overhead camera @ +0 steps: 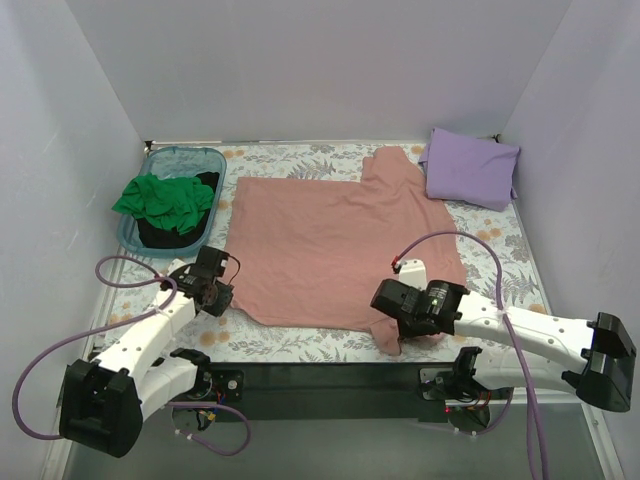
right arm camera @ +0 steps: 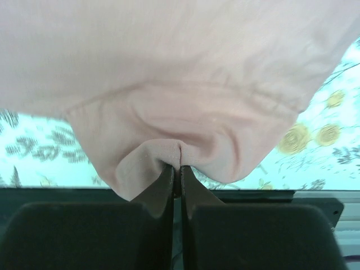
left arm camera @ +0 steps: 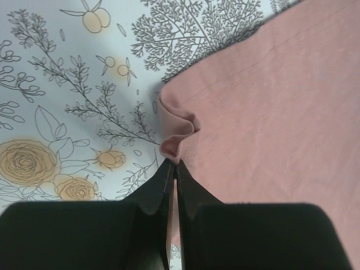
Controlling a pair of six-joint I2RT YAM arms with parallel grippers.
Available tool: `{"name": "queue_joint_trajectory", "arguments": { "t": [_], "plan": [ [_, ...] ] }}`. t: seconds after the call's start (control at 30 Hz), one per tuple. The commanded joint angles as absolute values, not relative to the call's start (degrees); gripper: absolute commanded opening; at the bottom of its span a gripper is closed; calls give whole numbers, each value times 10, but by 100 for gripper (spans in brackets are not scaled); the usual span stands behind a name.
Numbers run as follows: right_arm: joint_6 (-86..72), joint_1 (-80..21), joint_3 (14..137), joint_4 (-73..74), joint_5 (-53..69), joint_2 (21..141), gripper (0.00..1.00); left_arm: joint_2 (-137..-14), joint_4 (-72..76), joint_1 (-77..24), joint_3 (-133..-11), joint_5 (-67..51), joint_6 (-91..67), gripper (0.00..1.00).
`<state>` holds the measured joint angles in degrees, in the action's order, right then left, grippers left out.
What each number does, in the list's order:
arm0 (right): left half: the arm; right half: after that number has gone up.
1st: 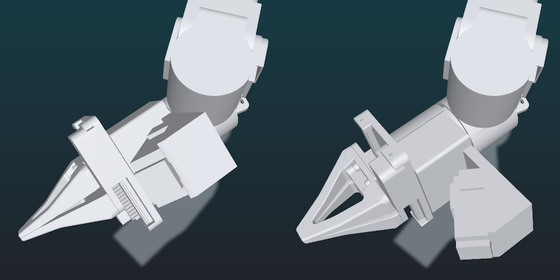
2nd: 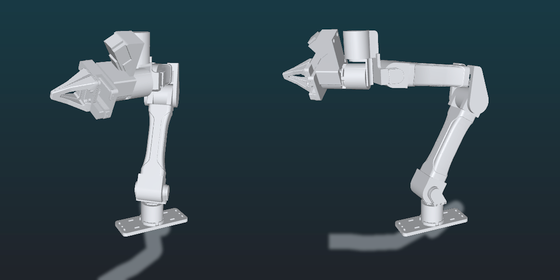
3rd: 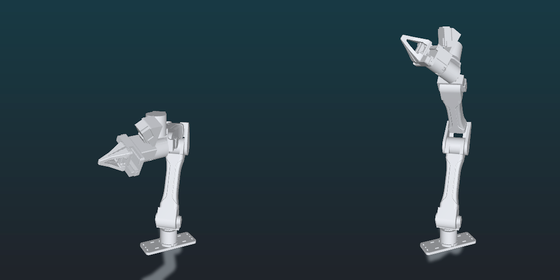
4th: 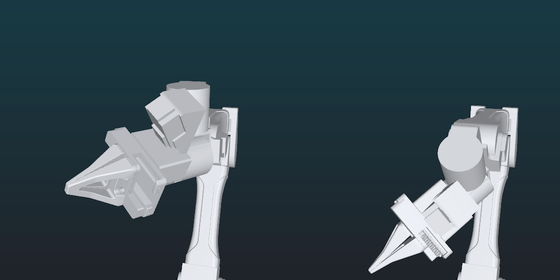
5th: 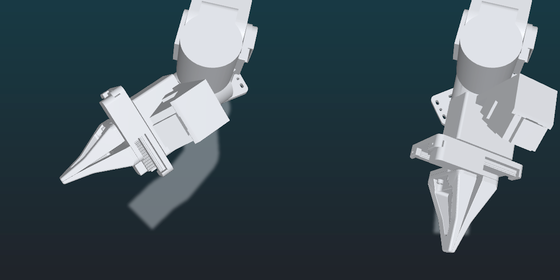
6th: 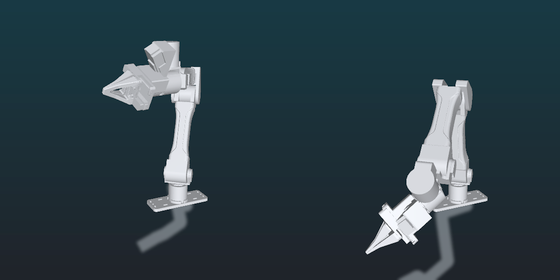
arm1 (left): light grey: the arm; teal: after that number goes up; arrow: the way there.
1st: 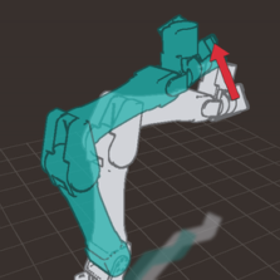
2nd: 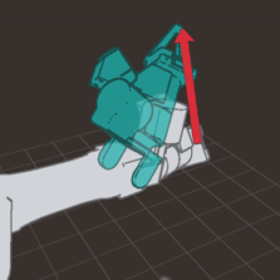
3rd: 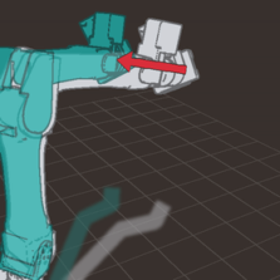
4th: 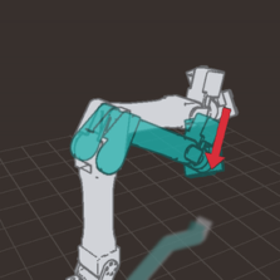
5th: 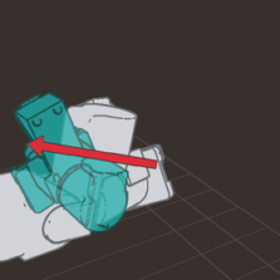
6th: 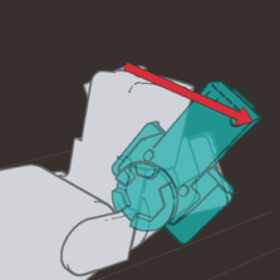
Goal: Fold and stack the t-shirts
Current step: Fold the tshirt
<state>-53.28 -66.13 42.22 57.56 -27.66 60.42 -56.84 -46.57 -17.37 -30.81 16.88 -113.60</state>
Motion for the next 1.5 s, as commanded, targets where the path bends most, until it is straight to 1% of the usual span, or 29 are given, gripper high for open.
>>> {"name": "queue_joint_trajectory", "arguments": {
  "t": [0.0,0.1,0.23,0.27,0.37,0.57,0.77,0.87,1.03,1.07,1.17,1.4,1.43,1.47],
  "plan": [
    [-518,-624,476,594,-376,606,1,-595,-454,-172,-340,161,-1139,0],
    [-489,-586,510,590,-421,623,1,-623,-449,-172,-363,164,-1139,0],
    [-430,-530,540,556,-432,635,1,-656,-450,-172,-410,174,-1149,0],
    [-400,-505,543,526,-431,636,1,-661,-458,-171,-417,178,-1152,0],
    [-327,-457,551,453,-400,638,1,-685,-461,-171,-444,189,-1165,0],
    [-246,-379,582,384,-355,685,1,-749,-466,-159,-496,207,-1188,0],
    [-242,-310,579,315,-316,742,1,-792,-450,-143,-526,226,-1215,0],
    [-237,-281,595,308,-314,765,1,-811,-457,-137,-544,235,-1227,0],
    [-215,-255,609,306,-321,792,1,-840,-459,-134,-559,240,-1238,0],
    [-182,-251,615,295,-304,806,1,-846,-444,-134,-564,238,-1232,0],
    [-157,-247,620,277,-288,825,1,-855,-437,-134,-570,246,-1233,0],
    [-121,-237,646,253,-301,896,1,-908,-443,-134,-611,248,-1225,1],
    [-108,-230,654,244,-298,907,1,-915,-442,-134,-618,248,-1222,17],
    [-105,-225,659,243,-295,930,9,-920,-440,-134,-622,245,-1204,23]
  ]
}}
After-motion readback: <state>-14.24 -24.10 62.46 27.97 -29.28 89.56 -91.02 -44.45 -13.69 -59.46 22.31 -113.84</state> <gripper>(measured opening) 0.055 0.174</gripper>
